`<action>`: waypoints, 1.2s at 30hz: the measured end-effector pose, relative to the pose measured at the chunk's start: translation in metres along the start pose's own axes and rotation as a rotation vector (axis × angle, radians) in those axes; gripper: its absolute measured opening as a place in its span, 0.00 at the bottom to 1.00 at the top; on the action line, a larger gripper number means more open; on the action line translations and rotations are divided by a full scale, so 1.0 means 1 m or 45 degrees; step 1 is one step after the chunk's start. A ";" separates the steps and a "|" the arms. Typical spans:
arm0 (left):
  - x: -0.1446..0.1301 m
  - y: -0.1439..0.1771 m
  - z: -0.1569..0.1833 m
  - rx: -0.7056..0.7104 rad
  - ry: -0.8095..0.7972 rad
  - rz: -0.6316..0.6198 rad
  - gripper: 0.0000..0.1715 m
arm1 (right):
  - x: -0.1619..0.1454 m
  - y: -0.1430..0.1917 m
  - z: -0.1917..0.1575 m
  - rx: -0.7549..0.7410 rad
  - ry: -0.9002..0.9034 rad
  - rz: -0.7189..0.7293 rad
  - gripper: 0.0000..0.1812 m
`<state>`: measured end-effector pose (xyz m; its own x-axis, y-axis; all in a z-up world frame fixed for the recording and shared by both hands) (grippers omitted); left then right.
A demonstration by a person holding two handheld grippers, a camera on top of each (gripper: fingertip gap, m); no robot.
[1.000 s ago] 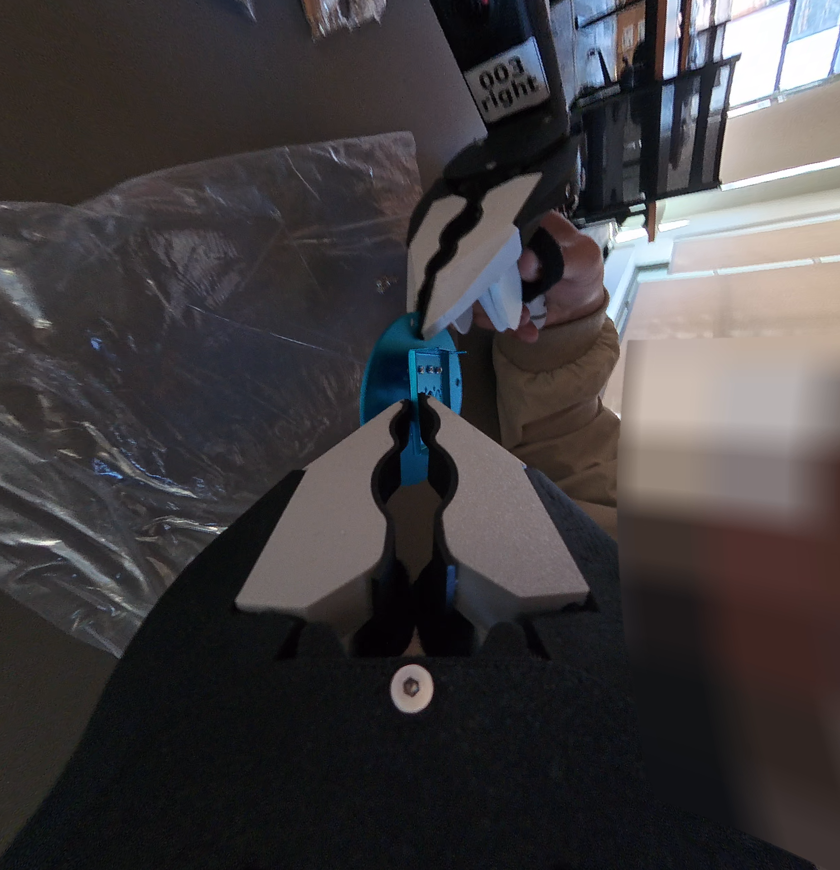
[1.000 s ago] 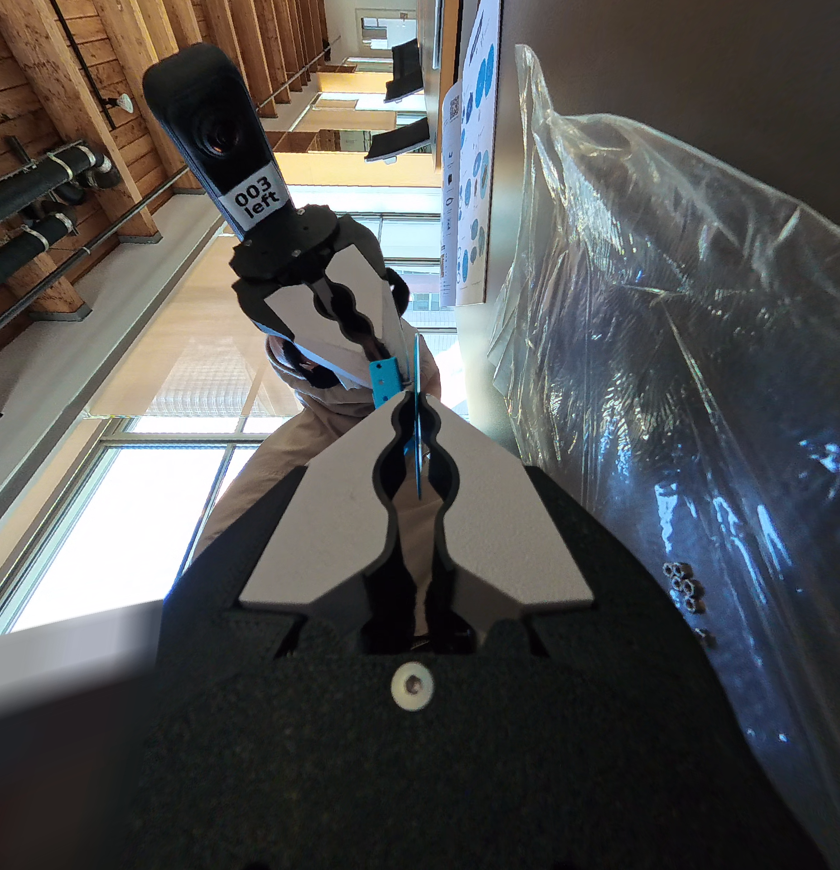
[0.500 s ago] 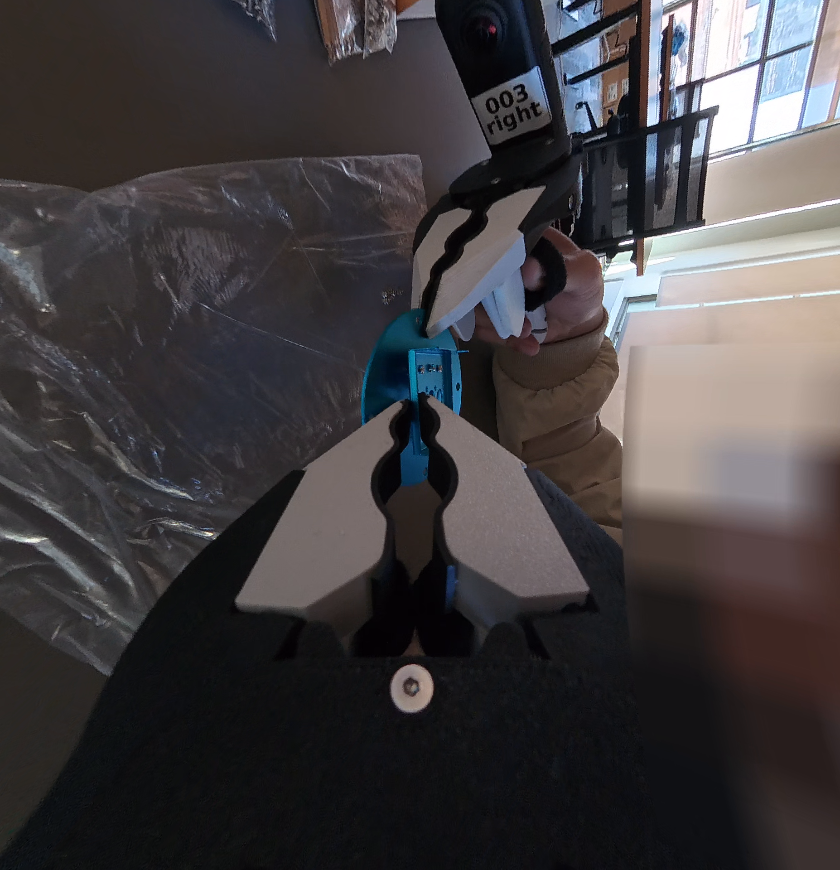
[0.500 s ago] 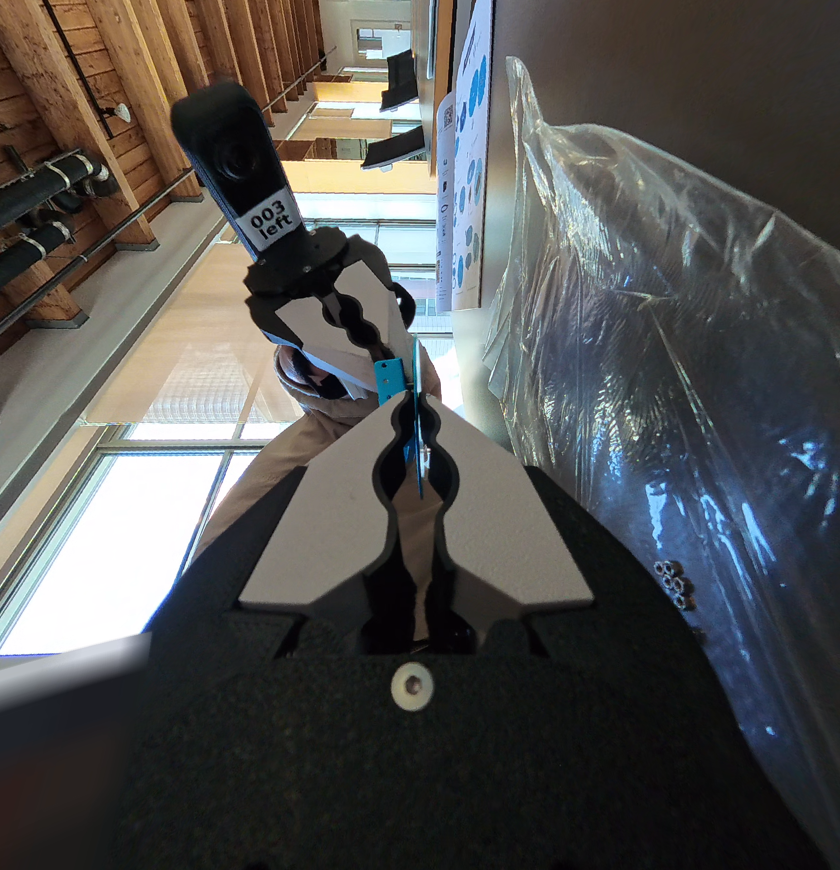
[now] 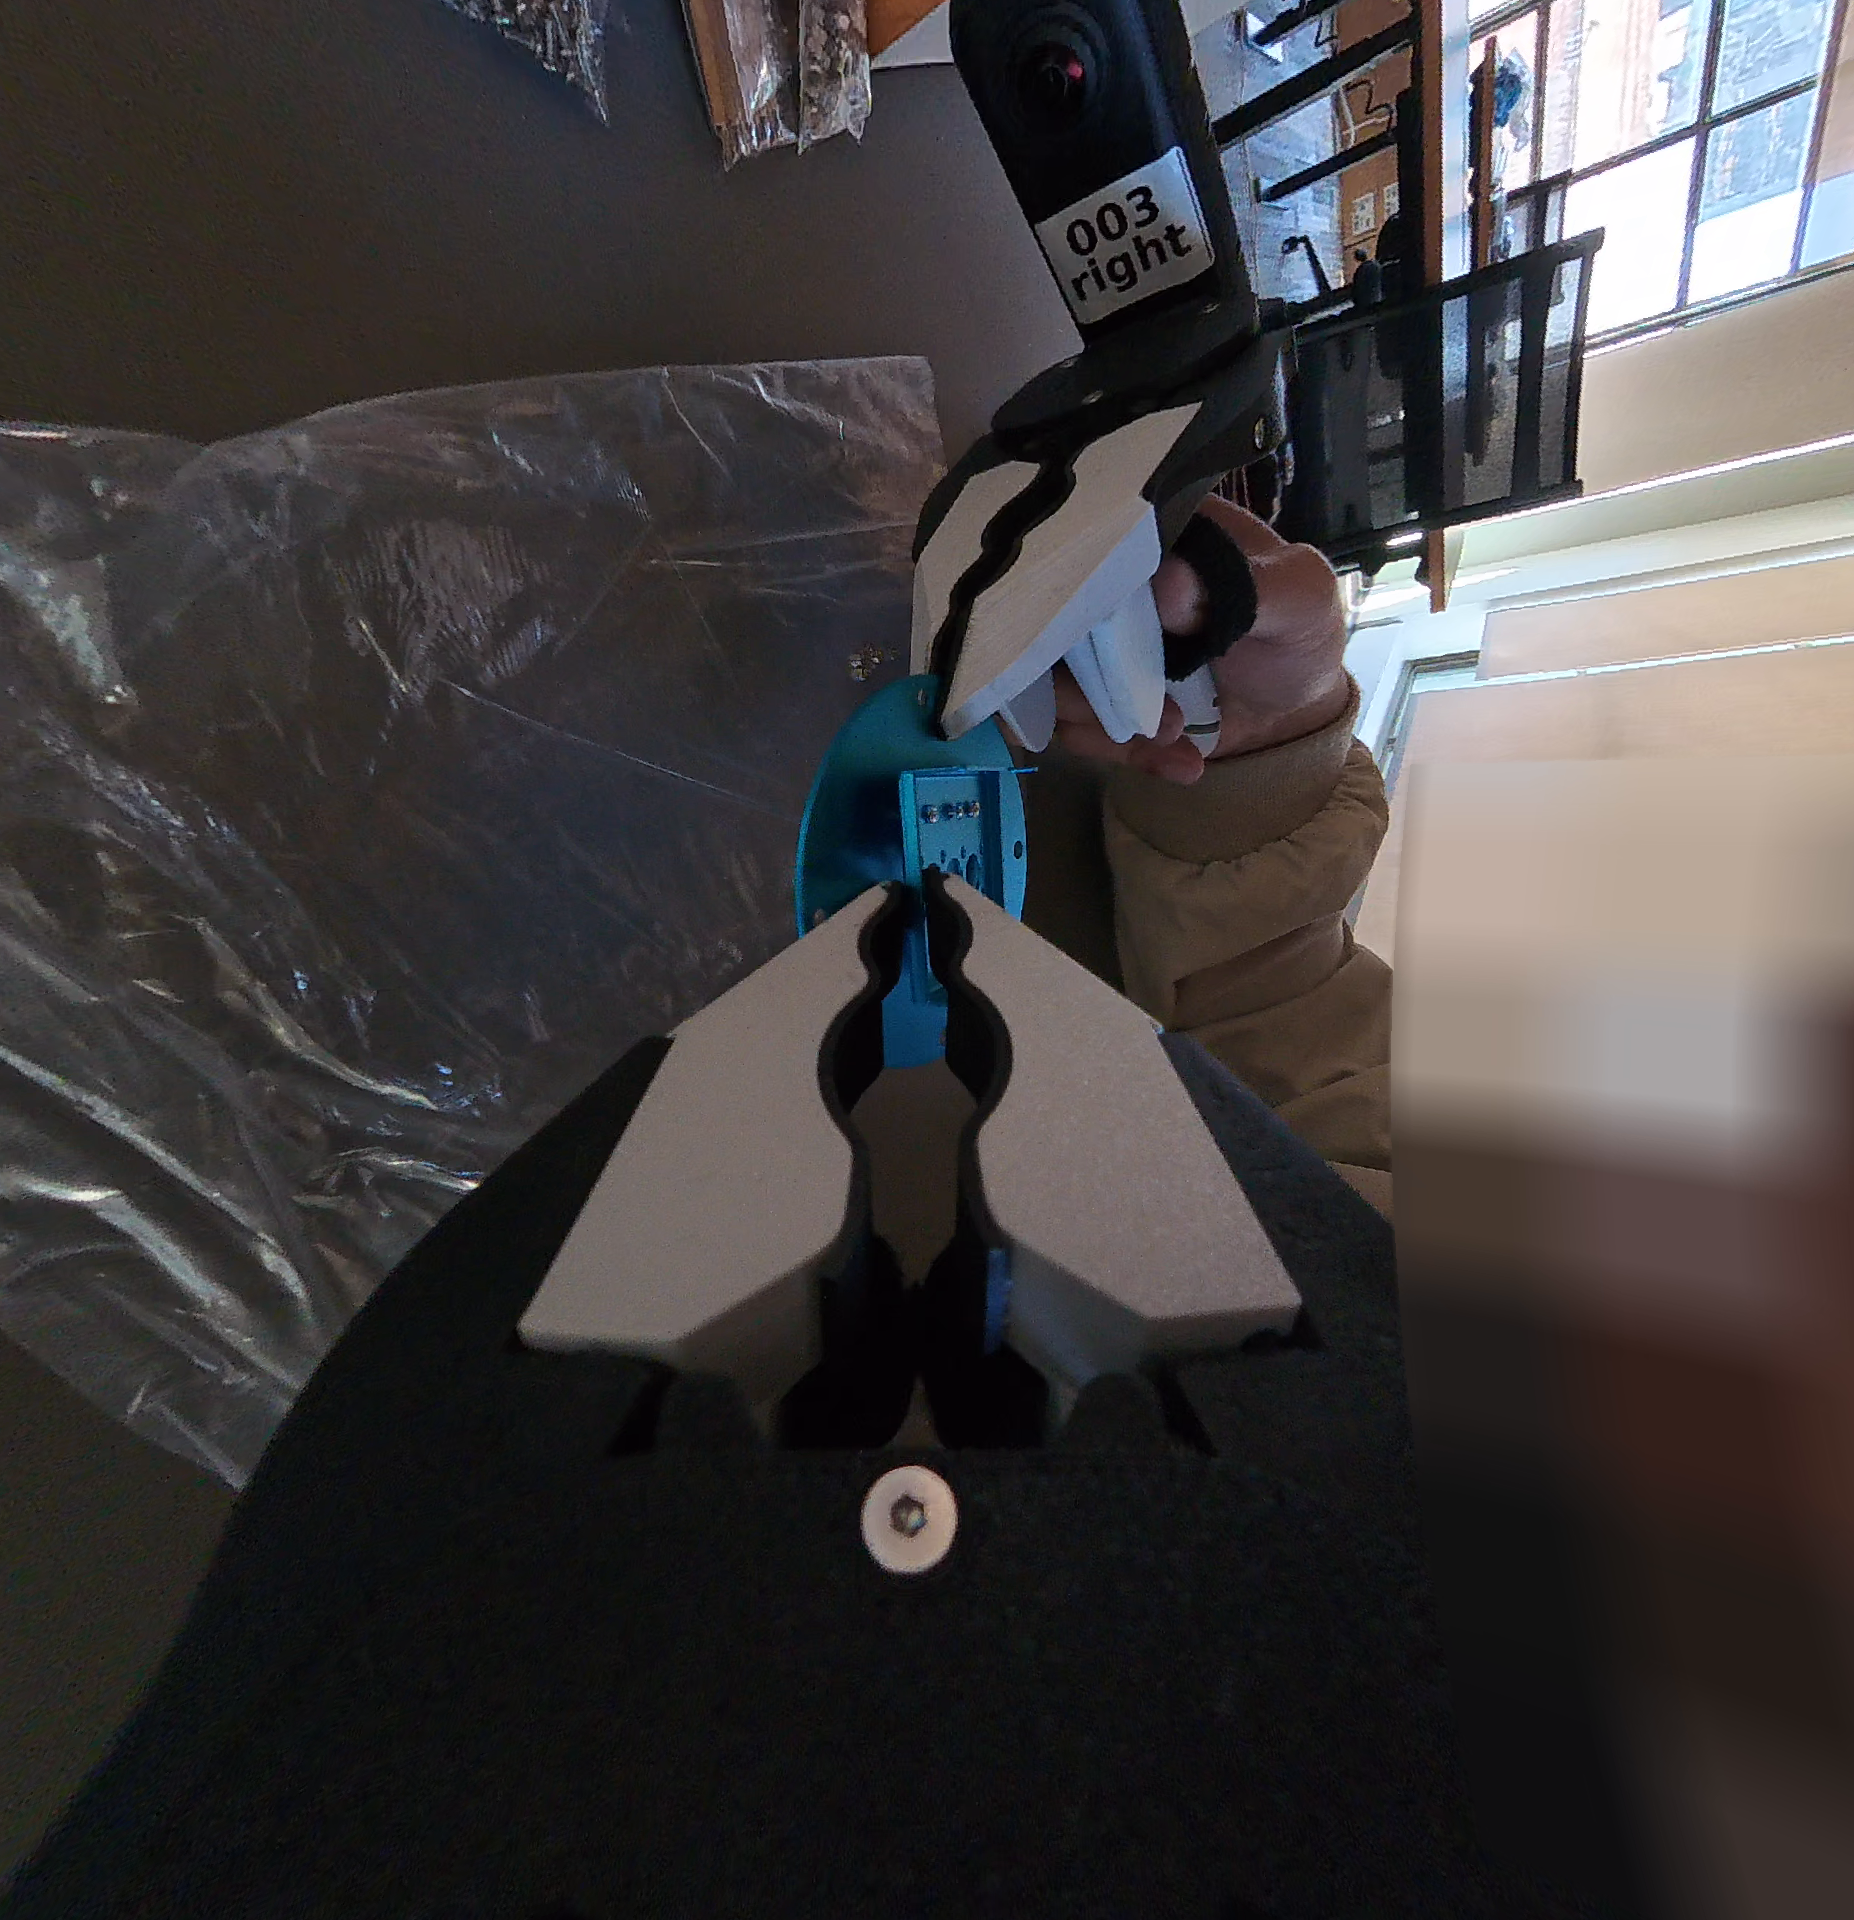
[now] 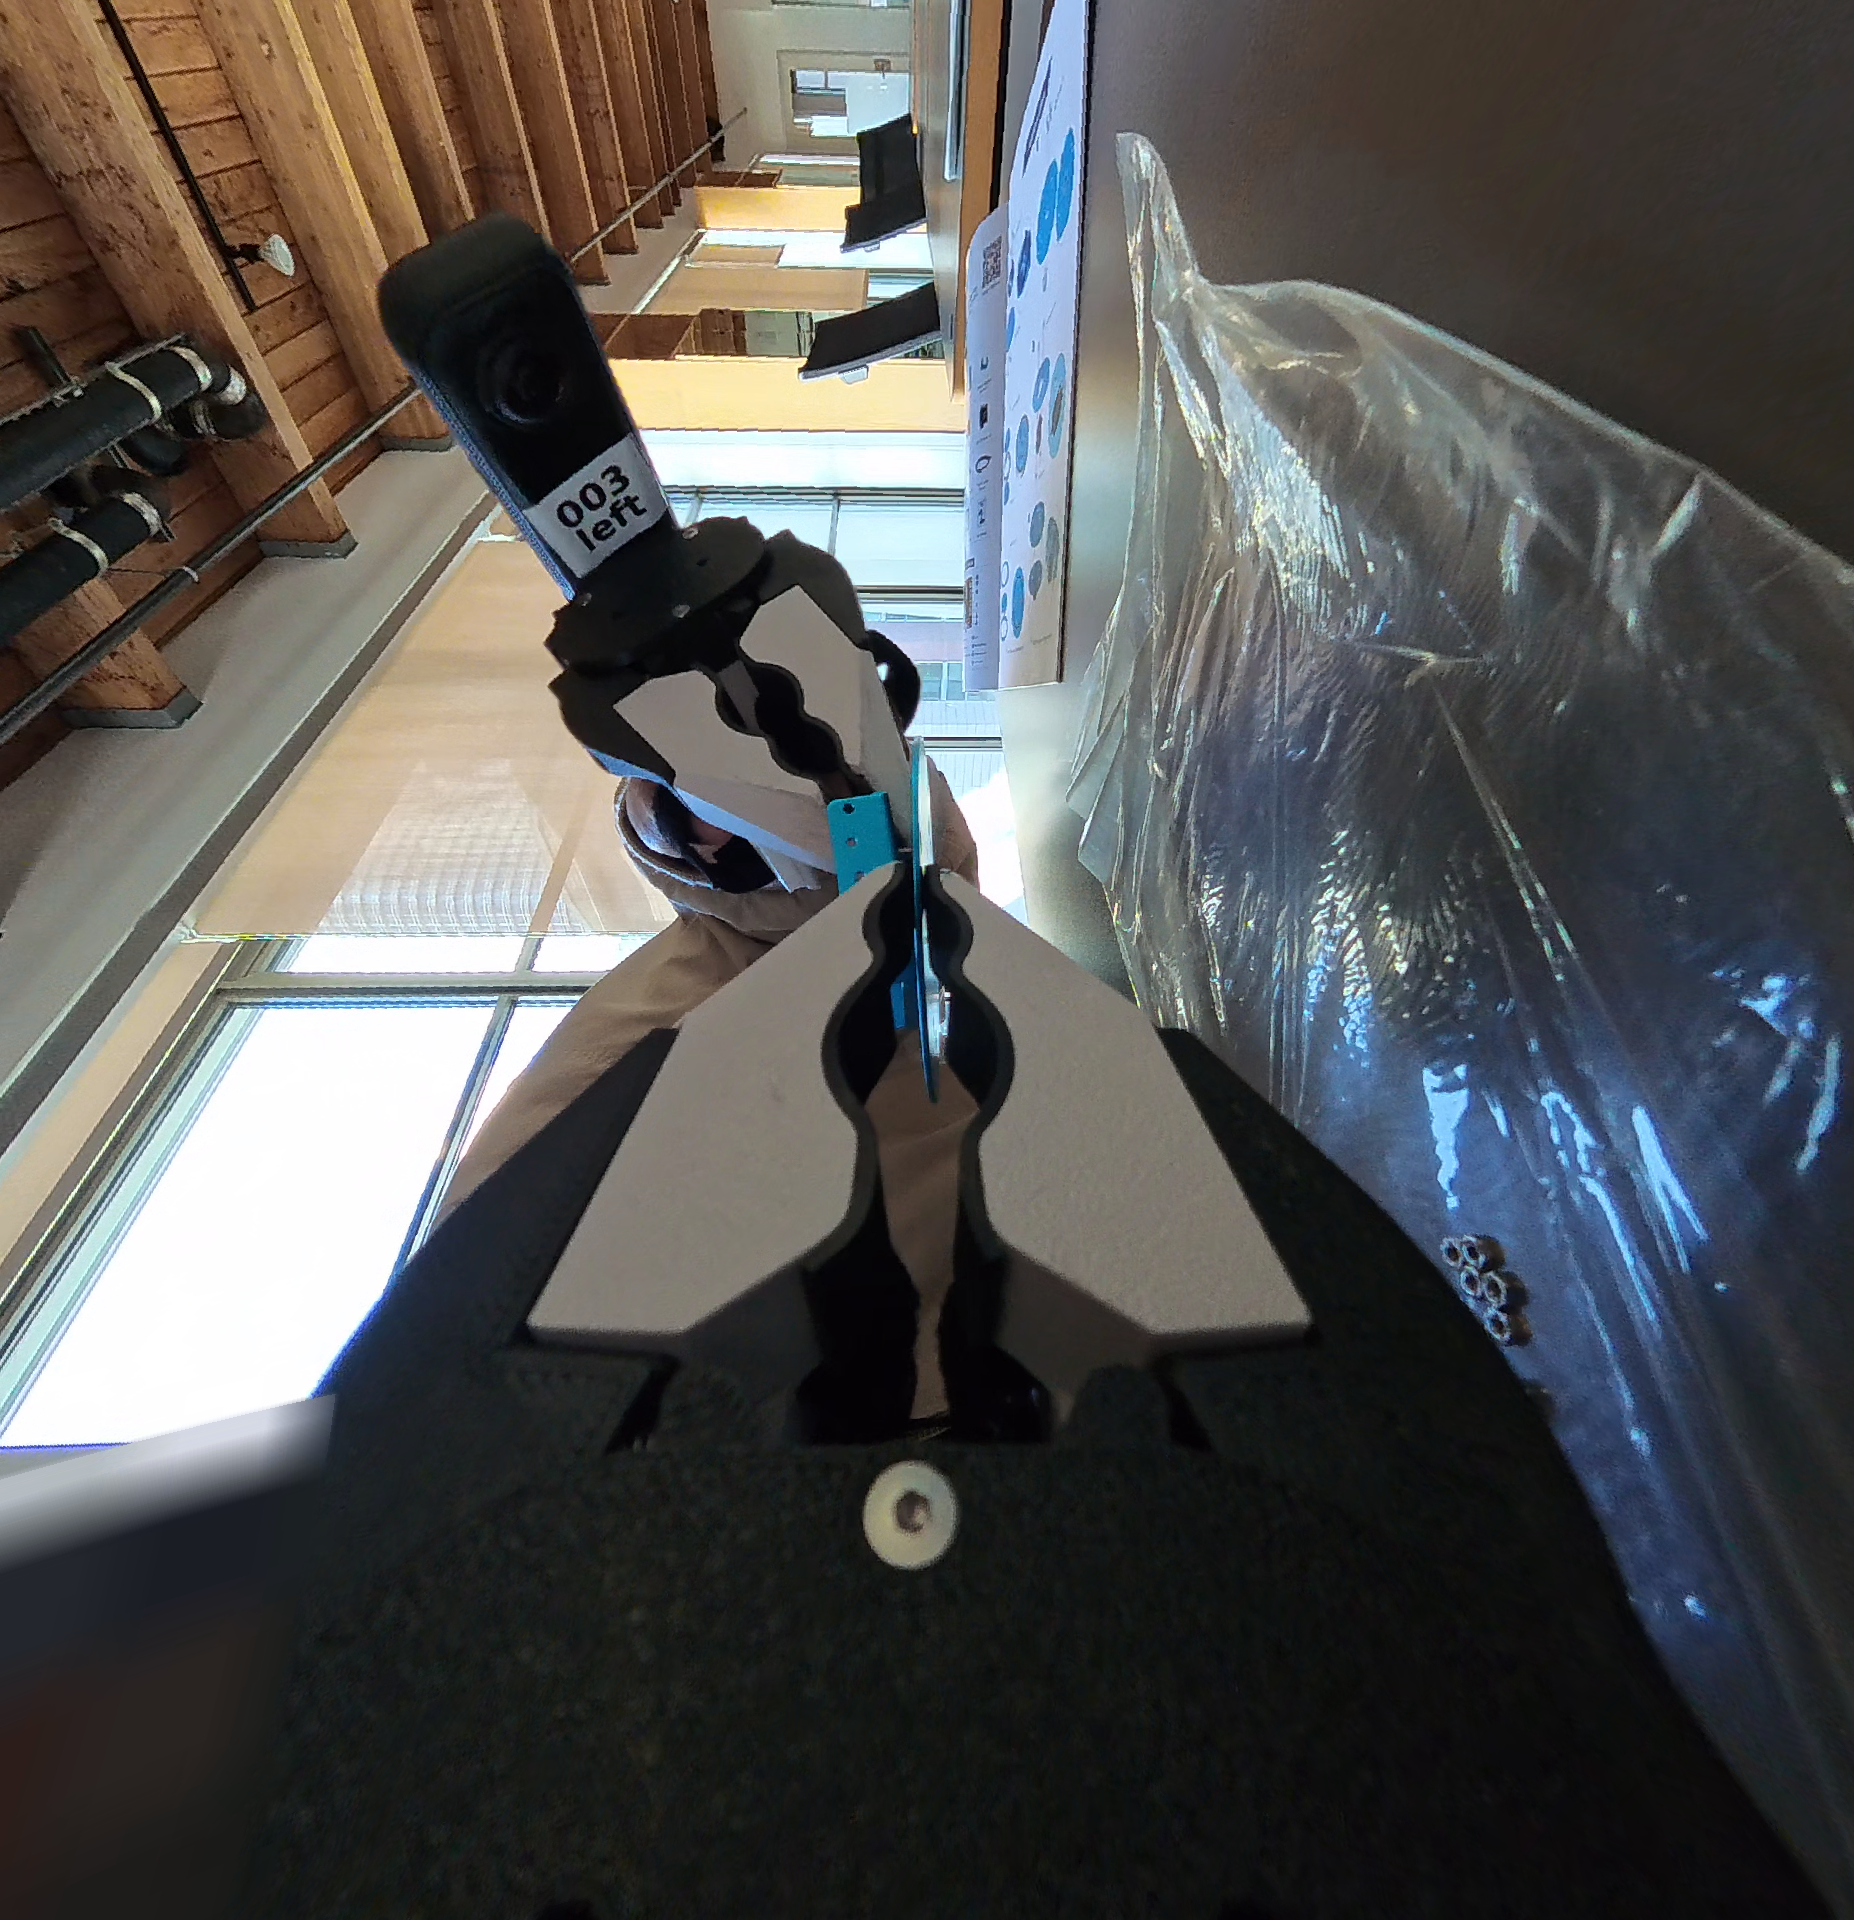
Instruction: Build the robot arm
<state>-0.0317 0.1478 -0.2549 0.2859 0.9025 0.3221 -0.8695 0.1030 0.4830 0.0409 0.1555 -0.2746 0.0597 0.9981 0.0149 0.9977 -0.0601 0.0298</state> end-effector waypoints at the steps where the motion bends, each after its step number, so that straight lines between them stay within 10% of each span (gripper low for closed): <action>1: 0.000 0.000 0.000 0.006 -0.009 0.000 0.01 | 0.000 0.000 0.000 0.000 -0.001 0.000 0.00; 36: 0.004 0.003 -0.004 0.191 -0.221 0.024 0.03 | 0.002 0.001 0.006 0.003 -0.032 0.000 0.00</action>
<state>-0.0353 0.1537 -0.2555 0.3466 0.8168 0.4612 -0.8093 0.0119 0.5872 0.0424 0.1574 -0.2808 0.0607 0.9981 -0.0102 0.9978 -0.0604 0.0273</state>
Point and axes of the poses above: each gripper's, where its closed fingertips meet, y back along the fingers, x out of its top, z = x × y across the jaws, the point moved 3 cm from there along y, back along the fingers, and after that the axes turned 5 degrees about z, right-handed, at the moved point
